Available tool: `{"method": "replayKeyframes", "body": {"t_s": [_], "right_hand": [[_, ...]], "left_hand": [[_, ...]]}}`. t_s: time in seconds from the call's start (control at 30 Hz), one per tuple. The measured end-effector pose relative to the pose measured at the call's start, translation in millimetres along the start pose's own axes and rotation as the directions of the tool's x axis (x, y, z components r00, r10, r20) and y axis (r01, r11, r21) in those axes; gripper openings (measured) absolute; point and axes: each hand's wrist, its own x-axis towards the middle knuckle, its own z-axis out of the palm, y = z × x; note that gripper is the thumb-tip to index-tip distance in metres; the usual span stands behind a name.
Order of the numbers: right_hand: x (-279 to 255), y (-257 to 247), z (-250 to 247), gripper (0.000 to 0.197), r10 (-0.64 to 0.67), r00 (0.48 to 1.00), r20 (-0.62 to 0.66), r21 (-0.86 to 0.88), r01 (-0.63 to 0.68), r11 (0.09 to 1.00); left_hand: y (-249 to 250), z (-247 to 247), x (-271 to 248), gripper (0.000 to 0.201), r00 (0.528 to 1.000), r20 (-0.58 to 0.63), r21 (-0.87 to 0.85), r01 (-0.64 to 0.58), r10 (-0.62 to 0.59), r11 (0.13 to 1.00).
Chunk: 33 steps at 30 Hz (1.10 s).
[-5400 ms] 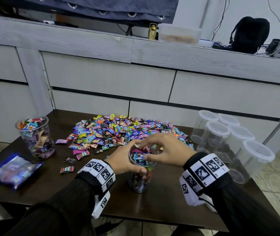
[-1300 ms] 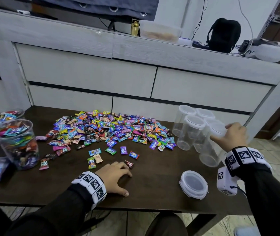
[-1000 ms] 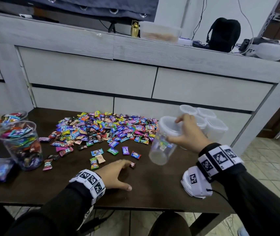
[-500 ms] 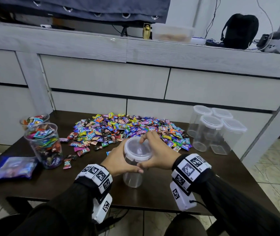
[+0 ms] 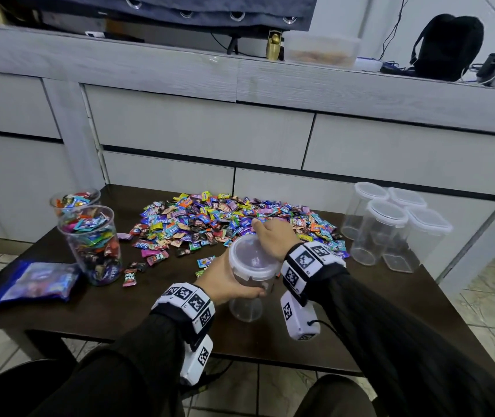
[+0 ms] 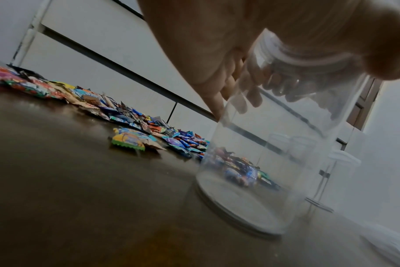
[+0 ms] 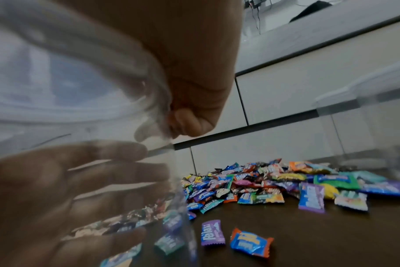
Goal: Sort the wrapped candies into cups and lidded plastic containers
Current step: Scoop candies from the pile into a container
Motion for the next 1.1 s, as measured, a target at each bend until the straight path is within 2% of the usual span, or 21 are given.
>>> {"method": "replayKeyframes", "body": {"t_s": [0.1,0.23,0.3,0.37,0.47,0.57,0.67,0.73,0.87,1.1], "right_hand": [[4.2,-8.6,3.4,0.042,0.09,0.992,0.088,-0.037,-0.087,0.995],[3.3,-12.3,1.6,0.036,0.083,0.988,0.134,-0.111,-0.068,0.991],[3.6,-10.5,2.8,0.036,0.05,0.994,0.101,-0.152,-0.035,0.988],[3.5,-6.4,4.0,0.033,-0.013,1.0,0.01,-0.177,0.014,0.984],[-0.6,-8.6,3.6,0.028,-0.148,0.984,-0.1,-0.221,0.123,0.967],[-4.4,-16.2,7.6,0.034,-0.248,0.969,0.009,-0.253,0.242,0.937],[-1.2,-17.1,10.8,0.041,-0.182,0.978,0.101,-0.273,0.203,0.94],[0.6,-14.5,9.7,0.043,-0.112,0.979,0.171,-0.255,0.154,0.955],[-1.2,-14.1,8.0,0.041,-0.078,0.967,0.244,-0.305,0.153,0.94],[-4.0,-13.0,8.8,0.038,-0.133,0.965,0.227,-0.31,0.201,0.929]], "left_hand": [[-2.0,-0.4,-0.5,0.098,1.0,0.006,-0.005,0.006,-0.006,1.0],[-1.1,0.0,-0.5,0.104,1.0,0.007,-0.005,0.003,-0.003,1.0],[-0.3,1.4,-0.1,0.103,1.0,0.0,-0.004,-0.018,0.018,1.0],[0.1,2.2,-0.4,0.102,1.0,-0.001,-0.011,-0.031,0.031,0.999],[-0.9,1.8,-1.7,0.099,1.0,0.0,-0.024,-0.009,0.009,1.0],[3.1,1.7,-3.7,0.08,0.999,0.031,0.036,0.031,-0.032,0.999],[6.8,3.4,-4.7,0.07,0.995,0.09,0.068,0.039,-0.045,0.997],[8.1,4.3,-5.3,0.074,0.991,0.126,0.046,0.045,-0.051,0.998],[10.0,4.9,-4.2,0.091,0.988,0.146,0.037,0.046,-0.051,0.998],[8.4,5.3,-3.3,0.101,0.988,0.151,0.046,0.022,-0.029,0.999]]}}
